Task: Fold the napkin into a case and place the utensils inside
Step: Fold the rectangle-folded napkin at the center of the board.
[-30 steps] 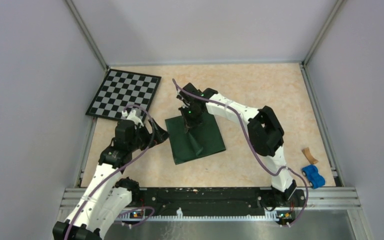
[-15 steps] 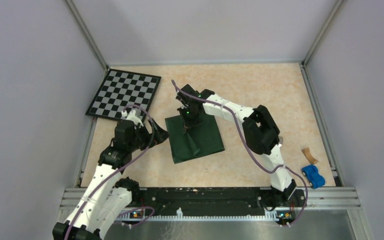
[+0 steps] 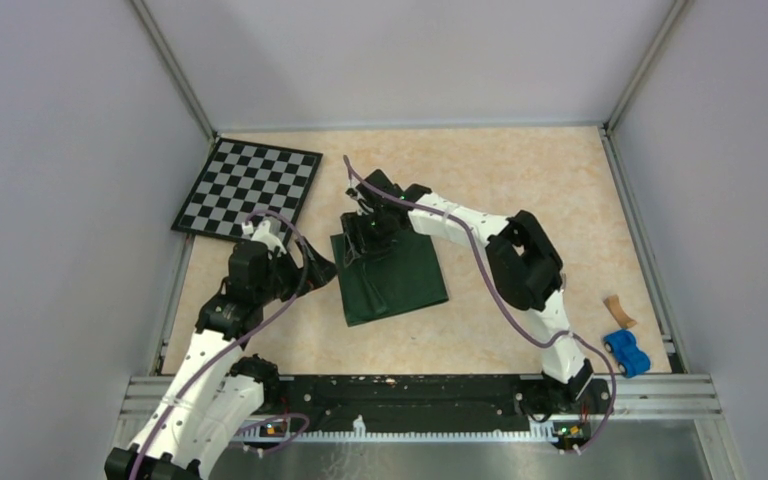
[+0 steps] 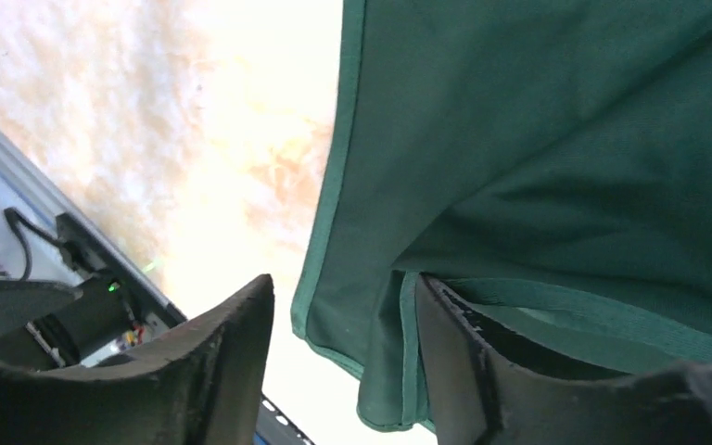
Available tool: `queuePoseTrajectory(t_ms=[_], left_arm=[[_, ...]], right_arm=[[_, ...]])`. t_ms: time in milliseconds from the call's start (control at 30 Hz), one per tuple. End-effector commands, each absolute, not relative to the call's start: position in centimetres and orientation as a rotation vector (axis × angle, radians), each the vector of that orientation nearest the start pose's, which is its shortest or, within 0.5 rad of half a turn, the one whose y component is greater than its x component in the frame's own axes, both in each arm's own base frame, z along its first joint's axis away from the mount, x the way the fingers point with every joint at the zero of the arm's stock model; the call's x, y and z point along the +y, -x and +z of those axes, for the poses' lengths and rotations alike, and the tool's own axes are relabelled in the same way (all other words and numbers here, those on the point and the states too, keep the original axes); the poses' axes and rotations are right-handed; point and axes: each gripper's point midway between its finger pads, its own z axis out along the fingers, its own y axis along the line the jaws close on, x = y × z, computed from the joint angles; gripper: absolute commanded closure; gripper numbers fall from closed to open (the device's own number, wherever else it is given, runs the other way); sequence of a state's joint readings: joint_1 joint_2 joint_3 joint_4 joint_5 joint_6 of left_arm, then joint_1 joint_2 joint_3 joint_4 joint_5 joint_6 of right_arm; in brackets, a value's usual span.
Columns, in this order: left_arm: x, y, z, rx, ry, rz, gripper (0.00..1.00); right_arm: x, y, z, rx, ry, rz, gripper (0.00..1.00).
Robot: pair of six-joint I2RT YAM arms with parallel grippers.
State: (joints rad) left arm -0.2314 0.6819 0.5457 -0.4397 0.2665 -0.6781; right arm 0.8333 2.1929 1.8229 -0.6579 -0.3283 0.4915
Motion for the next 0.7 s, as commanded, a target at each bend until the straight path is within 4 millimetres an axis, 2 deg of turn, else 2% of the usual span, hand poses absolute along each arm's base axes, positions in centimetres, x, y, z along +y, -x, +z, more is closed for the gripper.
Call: queuePoseTrajectory(t_ms=[0,133,267,433,667], left_arm=[[-12.2,-22.6,15.4,2.184,0.335,-0.775,0.01],[-12.3,-22.7,15.6,2.177,0.332,-0.783,0.01],[-12.3,-22.8,15.6,2.18,0.334,-0.781,0.01],[-12.3,-22.9,15.8,2.182,0.332,-0.783,0.01],[-12.5,-22.7,15.9,2.189,0.322,-0.789,0.01]], right_arm=[[43.8,-29.5,14.4,2.516,0.563,1.092,0.4],[41.0,-29.2,15.1,2.492,0.518,1.146,0.38],[38.4,-29.4,15.3,2.435,0.426,1.278,0.34],[34.4,-31.6,12.5,2.434,0.261,1.322,0.31],[33.6,-34.3,9.3,2.464,0.245,1.261,0.32]])
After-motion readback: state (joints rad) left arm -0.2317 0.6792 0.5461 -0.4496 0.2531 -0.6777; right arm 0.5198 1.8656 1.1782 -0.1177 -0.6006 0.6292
